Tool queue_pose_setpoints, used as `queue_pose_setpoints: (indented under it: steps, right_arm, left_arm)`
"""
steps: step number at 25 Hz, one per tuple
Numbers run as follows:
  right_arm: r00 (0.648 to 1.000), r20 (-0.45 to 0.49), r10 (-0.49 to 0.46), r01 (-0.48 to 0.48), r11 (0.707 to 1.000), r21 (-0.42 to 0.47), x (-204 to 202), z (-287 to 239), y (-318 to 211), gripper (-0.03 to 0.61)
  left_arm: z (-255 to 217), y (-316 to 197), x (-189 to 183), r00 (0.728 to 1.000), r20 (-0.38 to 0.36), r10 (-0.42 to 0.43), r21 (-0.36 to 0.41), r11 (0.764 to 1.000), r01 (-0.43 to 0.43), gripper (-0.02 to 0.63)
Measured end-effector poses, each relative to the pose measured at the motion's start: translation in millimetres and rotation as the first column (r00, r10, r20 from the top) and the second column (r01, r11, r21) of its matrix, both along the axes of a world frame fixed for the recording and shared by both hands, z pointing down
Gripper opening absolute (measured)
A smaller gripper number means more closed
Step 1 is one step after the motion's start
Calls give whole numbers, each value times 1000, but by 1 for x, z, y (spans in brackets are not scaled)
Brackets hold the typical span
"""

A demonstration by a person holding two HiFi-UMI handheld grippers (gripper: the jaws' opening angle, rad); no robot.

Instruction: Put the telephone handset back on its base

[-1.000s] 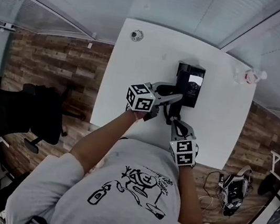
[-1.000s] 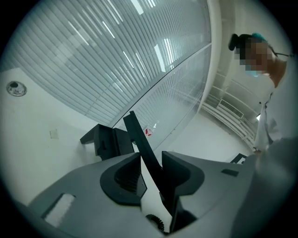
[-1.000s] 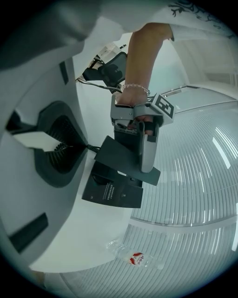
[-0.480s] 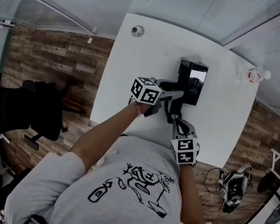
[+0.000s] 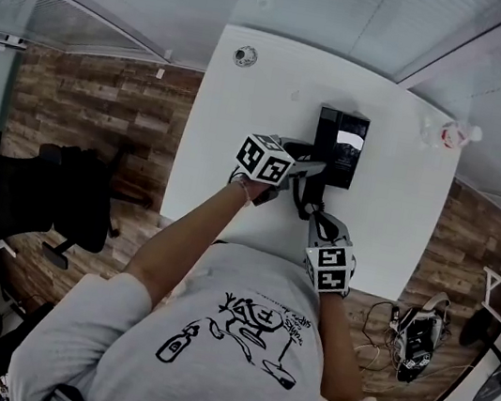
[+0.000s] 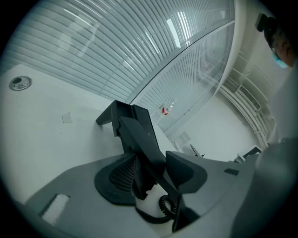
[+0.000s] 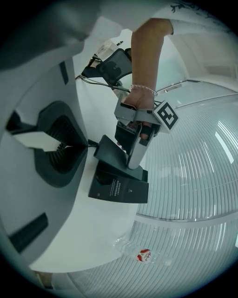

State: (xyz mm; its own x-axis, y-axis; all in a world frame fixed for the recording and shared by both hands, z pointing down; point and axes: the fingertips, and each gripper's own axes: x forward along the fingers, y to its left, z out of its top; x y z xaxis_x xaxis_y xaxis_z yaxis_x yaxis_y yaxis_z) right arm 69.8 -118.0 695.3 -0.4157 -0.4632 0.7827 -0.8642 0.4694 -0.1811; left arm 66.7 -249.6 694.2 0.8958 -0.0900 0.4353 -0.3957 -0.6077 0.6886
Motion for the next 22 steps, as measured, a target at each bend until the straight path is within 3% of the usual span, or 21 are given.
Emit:
queue_pose_setpoints:
  steps: [4,12,17,22]
  right_arm:
    - [1000,2,4,-4,1000,-2,-1,2,-3,8]
    - [999,4,34,-34,999,-24,1,8,-14,8]
    - [999,6,39,-39,999,-36,1,14,-19,8]
    - [998,9,61,-60,997,-57,5,22,-25,8]
  left_arm:
    - [-1,-1,-1,999,52,6,32,999,-7,196]
    - [0,-14,-2,996,81,-40,44,998,36,196]
    - [4,-23,-6,984,163,-68,61,996,59,242]
    - [6,-27,-5,981,177,-85,69,995,74,244]
